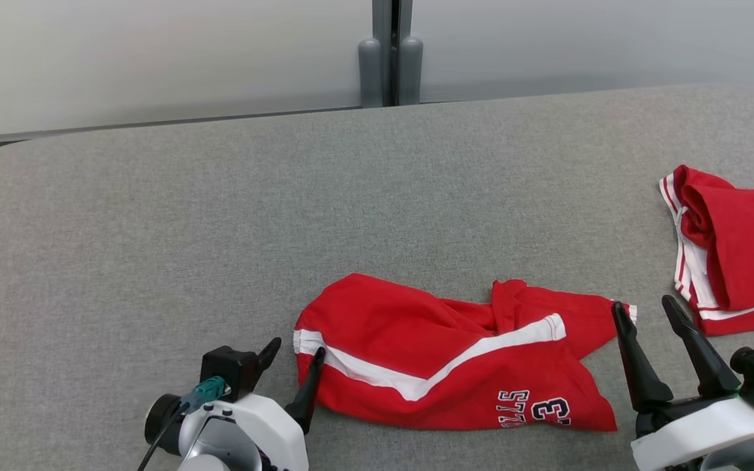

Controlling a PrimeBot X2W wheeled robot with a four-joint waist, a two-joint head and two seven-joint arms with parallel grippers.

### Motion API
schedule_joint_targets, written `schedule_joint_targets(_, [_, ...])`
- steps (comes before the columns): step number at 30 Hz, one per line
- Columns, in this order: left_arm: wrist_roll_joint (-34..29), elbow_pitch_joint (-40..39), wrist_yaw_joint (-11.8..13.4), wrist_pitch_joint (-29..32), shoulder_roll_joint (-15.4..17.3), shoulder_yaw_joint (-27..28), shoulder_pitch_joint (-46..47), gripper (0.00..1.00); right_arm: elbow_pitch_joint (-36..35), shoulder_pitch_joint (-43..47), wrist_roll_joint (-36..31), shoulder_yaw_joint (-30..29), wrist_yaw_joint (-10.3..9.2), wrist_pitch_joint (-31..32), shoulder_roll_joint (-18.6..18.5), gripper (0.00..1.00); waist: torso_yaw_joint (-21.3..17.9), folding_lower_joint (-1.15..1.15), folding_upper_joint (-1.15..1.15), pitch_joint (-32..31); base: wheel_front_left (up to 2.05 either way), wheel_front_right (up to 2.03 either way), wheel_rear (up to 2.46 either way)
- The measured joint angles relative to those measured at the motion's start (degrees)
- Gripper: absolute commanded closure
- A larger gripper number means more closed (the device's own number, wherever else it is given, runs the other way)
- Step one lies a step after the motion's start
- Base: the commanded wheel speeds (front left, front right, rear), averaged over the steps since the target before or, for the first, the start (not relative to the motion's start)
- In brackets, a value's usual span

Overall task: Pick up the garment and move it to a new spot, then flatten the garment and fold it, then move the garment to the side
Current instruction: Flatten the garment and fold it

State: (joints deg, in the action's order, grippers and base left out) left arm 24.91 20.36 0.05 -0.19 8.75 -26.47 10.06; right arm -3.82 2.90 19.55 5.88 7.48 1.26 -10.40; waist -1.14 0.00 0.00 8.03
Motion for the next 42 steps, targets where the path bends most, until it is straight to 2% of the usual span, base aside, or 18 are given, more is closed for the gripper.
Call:
schedule_joint_targets(1, [0.0, 0.6, -0.1, 0.0, -0.2, -0.1, 0.2, 0.00, 0.3, 0.0, 0.1, -0.1, 0.00, 0.0, 0.0, 0.00, -0.1, 0.00, 0.00, 0.3, 0.00, 0.00, 0.00])
schedule_joint_targets(3, [0.2, 1.1, -0.3, -0.4, -0.4, -0.2, 0.9, 0.81, 0.8, 0.0, 0.2, -0.2, 0.01, 0.0, 0.0, 0.00, -0.2, 0.00, 0.00, 0.7, 0.00, 0.00, 0.00])
schedule_joint_targets(4, [0.3, 1.4, -0.5, -0.6, -0.4, -0.2, 1.2, 1.00, 1.1, 0.0, 0.5, -0.3, 0.01, 0.0, 0.0, 0.00, -0.1, 0.00, 0.00, 0.9, 0.00, 0.00, 0.00])
schedule_joint_targets(12, [0.3, 2.5, -0.8, -2.2, -0.4, -0.3, 2.5, 1.00, 5.0, -0.5, 1.4, 0.6, 0.00, 1.6, -1.6, 0.00, 0.4, 0.00, 0.00, 1.8, 0.00, 0.00, 0.00])
schedule_joint_targets(22, [0.1, 3.4, -1.1, -3.7, -1.0, -1.1, 4.6, 1.00, 15.5, -7.3, 5.4, 10.2, 0.00, 3.5, -4.1, 0.00, 2.4, 0.00, 0.00, 3.5, 0.00, 0.00, 0.00])
schedule_joint_targets(23, [0.1, 3.5, -1.1, -3.9, -1.0, -1.2, 4.7, 1.00, 16.4, -7.7, 5.8, 10.8, 0.01, 3.5, -4.2, 0.13, 2.6, 0.00, 0.00, 3.7, 0.00, 0.00, 0.00])
schedule_joint_targets(24, [0.1, 3.6, -1.1, -4.1, -1.1, -1.2, 4.7, 1.00, 17.0, -8.1, 6.3, 11.5, 0.01, 3.4, -4.4, 0.38, 2.8, 0.00, 0.00, 3.8, 0.00, 0.00, 0.00])
schedule_joint_targets(26, [0.1, 3.6, -1.1, -4.6, -1.1, -1.2, 5.0, 1.00, 18.0, -8.7, 7.1, 12.3, 0.01, 2.7, -4.8, 1.00, 3.0, 0.00, 0.00, 4.0, 0.00, 0.00, 0.00])
schedule_joint_targets(32, [0.2, 2.3, -0.7, -6.1, -1.1, -0.8, 5.5, 1.00, 16.9, -9.7, 7.8, 13.2, 0.01, -1.5, -6.0, 1.00, 3.2, 0.00, 0.00, 4.5, 0.00, 0.00, 0.00])
schedule_joint_targets(37, [0.4, -1.2, 0.1, -6.7, -0.7, 0.0, 6.2, 1.00, 12.2, -11.6, 7.0, 11.1, 0.01, -4.9, -7.9, 1.00, 2.8, 0.00, 0.00, 4.3, 0.00, 0.00, 0.00])
schedule_joint_targets(42, [0.2, -4.7, 1.0, -5.4, 0.0, 0.2, 7.0, 1.00, 7.6, -12.4, 5.8, 9.1, 0.00, -5.0, -8.6, 1.00, 2.6, 0.00, 0.00, 3.9, 0.00, 0.00, 0.00])
